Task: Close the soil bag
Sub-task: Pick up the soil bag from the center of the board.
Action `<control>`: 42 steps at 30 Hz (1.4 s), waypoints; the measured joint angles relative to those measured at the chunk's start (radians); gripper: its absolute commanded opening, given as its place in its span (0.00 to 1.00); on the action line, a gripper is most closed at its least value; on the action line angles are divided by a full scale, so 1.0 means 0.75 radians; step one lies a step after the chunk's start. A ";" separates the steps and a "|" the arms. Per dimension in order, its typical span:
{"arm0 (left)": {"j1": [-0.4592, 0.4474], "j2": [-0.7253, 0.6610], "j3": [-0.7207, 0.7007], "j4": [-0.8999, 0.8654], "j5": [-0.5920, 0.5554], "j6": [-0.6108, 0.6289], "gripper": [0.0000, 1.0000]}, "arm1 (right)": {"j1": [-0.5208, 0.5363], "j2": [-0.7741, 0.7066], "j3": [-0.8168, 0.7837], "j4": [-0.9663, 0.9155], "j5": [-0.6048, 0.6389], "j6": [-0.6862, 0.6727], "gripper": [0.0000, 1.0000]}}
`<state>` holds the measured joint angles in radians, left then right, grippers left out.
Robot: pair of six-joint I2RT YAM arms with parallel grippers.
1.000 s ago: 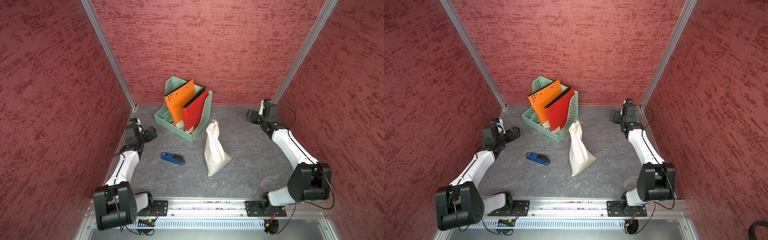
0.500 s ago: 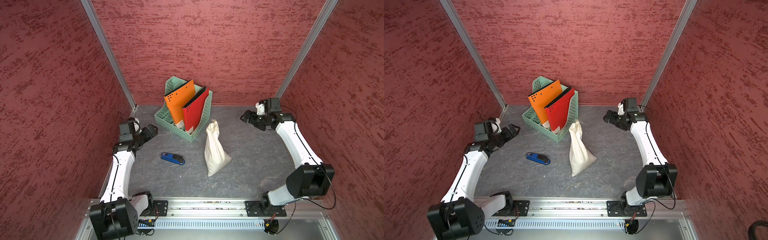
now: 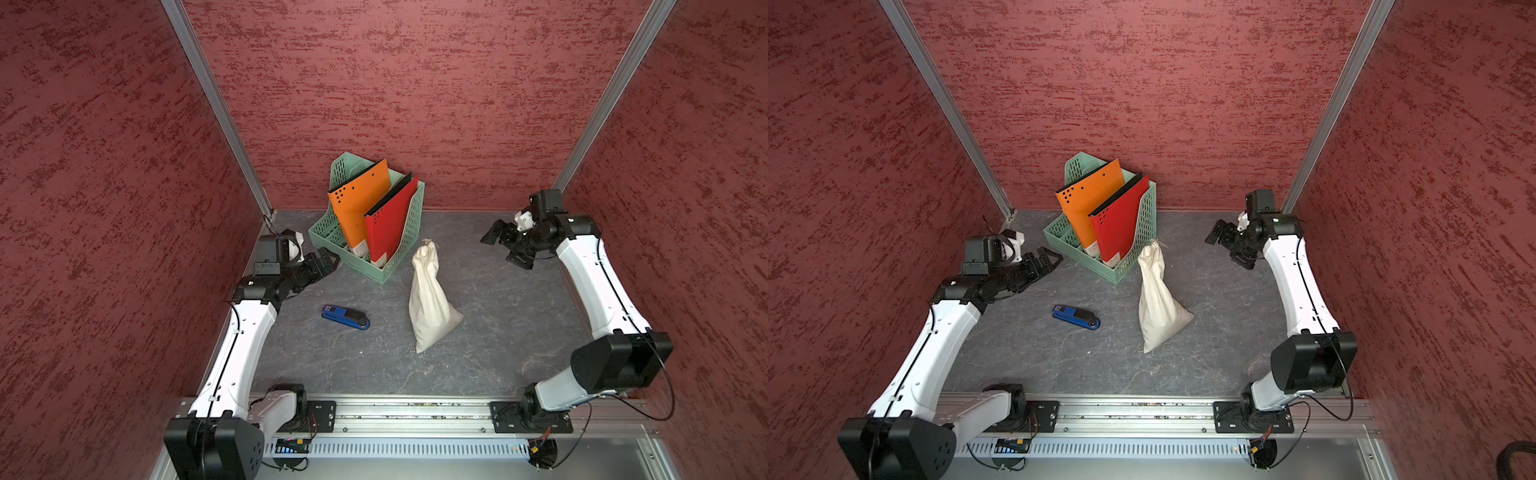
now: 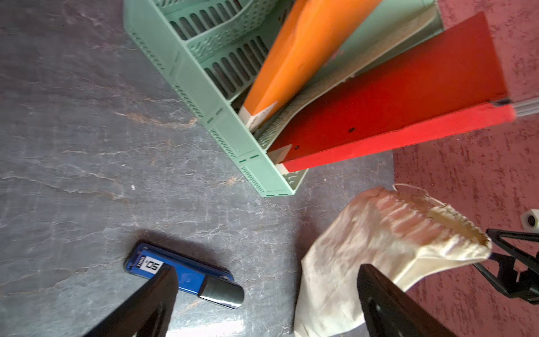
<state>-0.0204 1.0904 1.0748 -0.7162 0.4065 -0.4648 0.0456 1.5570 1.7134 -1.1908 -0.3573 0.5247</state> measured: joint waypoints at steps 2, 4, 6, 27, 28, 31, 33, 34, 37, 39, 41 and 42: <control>-0.059 0.000 0.050 -0.026 0.004 -0.008 1.00 | 0.012 0.031 0.100 -0.060 -0.008 -0.001 0.98; -0.111 -0.002 0.086 -0.041 0.010 -0.021 1.00 | 0.027 0.071 0.189 -0.114 -0.015 -0.002 0.98; -0.156 -0.012 0.093 -0.046 0.012 -0.036 1.00 | 0.048 0.115 0.264 -0.173 -0.017 -0.008 0.98; -0.413 -0.009 0.102 -0.051 0.031 -0.115 1.00 | 0.265 0.475 0.835 -0.519 -0.093 -0.036 0.99; -0.419 -0.011 0.102 -0.051 0.031 -0.115 1.00 | 0.276 0.488 0.843 -0.520 -0.097 -0.036 0.98; -0.425 -0.012 0.102 -0.051 0.035 -0.115 1.00 | 0.297 0.515 0.849 -0.524 -0.111 -0.033 0.98; -0.429 -0.012 0.102 -0.051 0.041 -0.115 1.00 | 0.306 0.528 0.856 -0.527 -0.117 -0.032 0.98; -0.432 -0.012 0.102 -0.051 0.042 -0.115 1.00 | 0.307 0.537 0.868 -0.531 -0.119 -0.032 0.98; -0.444 -0.014 0.102 -0.051 0.051 -0.115 1.00 | 0.311 0.561 0.906 -0.538 -0.124 -0.031 0.98; -0.446 -0.014 0.102 -0.049 0.057 -0.114 1.00 | 0.315 0.575 0.925 -0.540 -0.128 -0.031 0.98; -0.447 -0.014 0.102 -0.044 0.065 -0.113 1.00 | 0.318 0.587 0.938 -0.540 -0.136 -0.026 0.98; -0.448 -0.013 0.102 -0.041 0.070 -0.112 1.00 | 0.320 0.596 0.946 -0.543 -0.140 -0.024 0.98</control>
<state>-0.3561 1.0809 1.1515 -0.7467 0.4591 -0.5488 0.2855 2.0037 2.4229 -1.5978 -0.4625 0.5064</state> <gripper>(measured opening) 0.997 0.984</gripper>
